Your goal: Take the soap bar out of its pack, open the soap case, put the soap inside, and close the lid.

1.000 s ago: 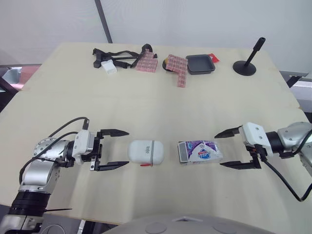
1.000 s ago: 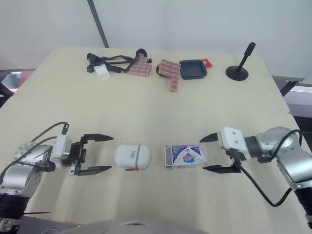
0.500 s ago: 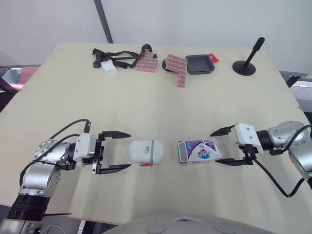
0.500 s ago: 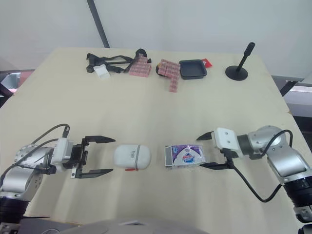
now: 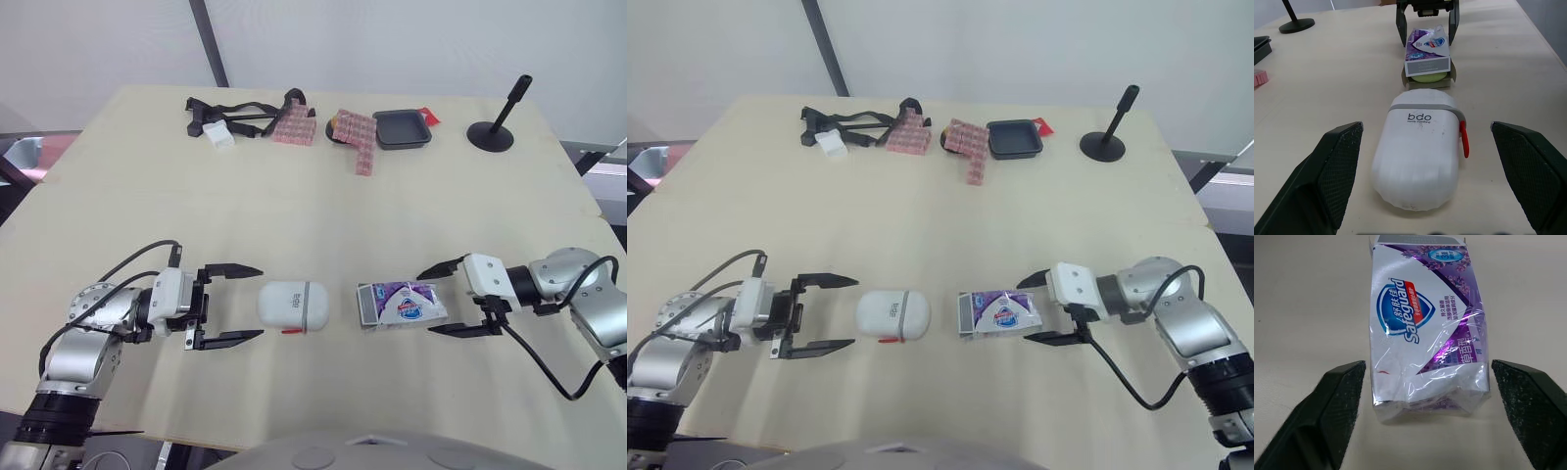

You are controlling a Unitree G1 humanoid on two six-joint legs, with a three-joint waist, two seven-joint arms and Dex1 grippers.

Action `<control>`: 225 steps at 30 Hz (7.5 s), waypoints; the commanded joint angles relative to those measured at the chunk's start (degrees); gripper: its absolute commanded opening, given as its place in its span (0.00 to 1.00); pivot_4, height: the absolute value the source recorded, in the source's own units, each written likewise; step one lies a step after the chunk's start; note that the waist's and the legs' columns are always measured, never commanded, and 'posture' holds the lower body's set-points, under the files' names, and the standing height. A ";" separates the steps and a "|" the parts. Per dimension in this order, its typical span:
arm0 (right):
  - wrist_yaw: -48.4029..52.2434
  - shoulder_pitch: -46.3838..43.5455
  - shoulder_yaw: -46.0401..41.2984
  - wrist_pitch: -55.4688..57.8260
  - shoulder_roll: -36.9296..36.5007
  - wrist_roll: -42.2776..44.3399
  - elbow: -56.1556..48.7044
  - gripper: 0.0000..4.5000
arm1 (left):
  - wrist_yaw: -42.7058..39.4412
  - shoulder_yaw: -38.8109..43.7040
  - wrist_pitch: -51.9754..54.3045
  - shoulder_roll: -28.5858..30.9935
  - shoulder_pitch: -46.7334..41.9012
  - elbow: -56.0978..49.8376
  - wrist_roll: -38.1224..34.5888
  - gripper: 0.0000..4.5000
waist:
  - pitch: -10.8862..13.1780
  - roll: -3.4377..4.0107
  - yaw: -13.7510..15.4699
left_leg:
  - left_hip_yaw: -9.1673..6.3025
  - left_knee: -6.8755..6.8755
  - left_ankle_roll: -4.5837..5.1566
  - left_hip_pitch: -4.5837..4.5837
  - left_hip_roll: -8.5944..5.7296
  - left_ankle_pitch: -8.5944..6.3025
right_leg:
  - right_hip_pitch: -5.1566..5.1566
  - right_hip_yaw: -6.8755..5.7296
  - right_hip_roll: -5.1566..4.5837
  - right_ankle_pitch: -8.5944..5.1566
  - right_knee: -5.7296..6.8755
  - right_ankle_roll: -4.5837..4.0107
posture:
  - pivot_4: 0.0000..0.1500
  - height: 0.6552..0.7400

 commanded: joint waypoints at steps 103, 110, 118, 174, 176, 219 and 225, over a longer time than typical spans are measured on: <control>-57.26 16.41 -43.71 41.14 14.92 11.24 -13.28 0.38 | 1.28 -0.57 4.64 1.50 -3.57 -0.82 -0.10 1.00 | -0.16 0.08 0.62 | 0.06 0.13 0.03 -0.06 0.03 -0.01 | -0.11 0.03 0.00 -0.02 0.08 -0.04 | 1.00 1.00; -70.59 12.94 -42.14 48.03 22.18 7.79 -16.54 0.38 | 1.94 -0.66 4.62 1.53 -3.16 -1.50 -0.22 1.00 | -0.16 0.14 0.77 | 0.12 -0.08 -0.28 0.01 -0.02 0.13 | -0.14 0.11 -0.01 -0.01 0.06 -0.02 | 1.00 1.00; -72.81 10.69 -42.11 48.68 23.73 8.11 -15.03 0.38 | 2.35 -0.75 4.40 1.56 -2.83 -1.94 -0.04 1.00 | -0.16 0.14 0.30 | 0.21 -0.62 -0.74 0.40 -0.07 0.34 | -0.01 0.21 0.01 0.17 -0.04 0.30 | 1.00 1.00; 14.55 24.46 -25.85 -8.65 5.97 20.44 -3.48 0.99 | -2.39 -7.53 4.18 3.65 -9.77 2.10 5.63 1.00 | -0.15 0.10 0.22 | -0.01 -0.24 -0.25 0.32 0.01 0.12 | 0.28 -0.11 -0.04 -0.02 -0.11 0.02 | 1.00 1.00; 14.66 25.02 -25.11 -8.89 5.48 20.75 -3.59 0.99 | -2.53 -8.62 4.97 3.82 -11.14 2.51 6.62 1.00 | -0.15 0.10 0.20 | -0.02 -0.23 -0.24 0.29 0.01 0.12 | 0.27 -0.12 -0.04 -0.03 -0.11 0.01 | 1.00 1.00; 11.23 24.58 -21.85 -11.37 4.76 16.91 -0.20 0.99 | 3.64 -15.52 6.74 2.80 -13.15 1.49 13.61 1.00 | -0.15 0.09 0.00 | -0.04 -0.20 -0.20 0.26 0.00 0.13 | 0.25 -0.16 -0.07 -0.06 -0.08 -0.05 | 1.00 1.00; 11.05 24.62 -21.84 -11.62 4.56 16.72 -0.01 0.99 | 3.69 -16.05 5.86 2.22 -13.49 3.01 14.23 1.00 | -0.15 0.09 -0.03 | -0.04 -0.20 -0.20 0.26 0.00 0.13 | 0.25 -0.16 -0.07 -0.06 -0.08 -0.06 | 1.00 1.00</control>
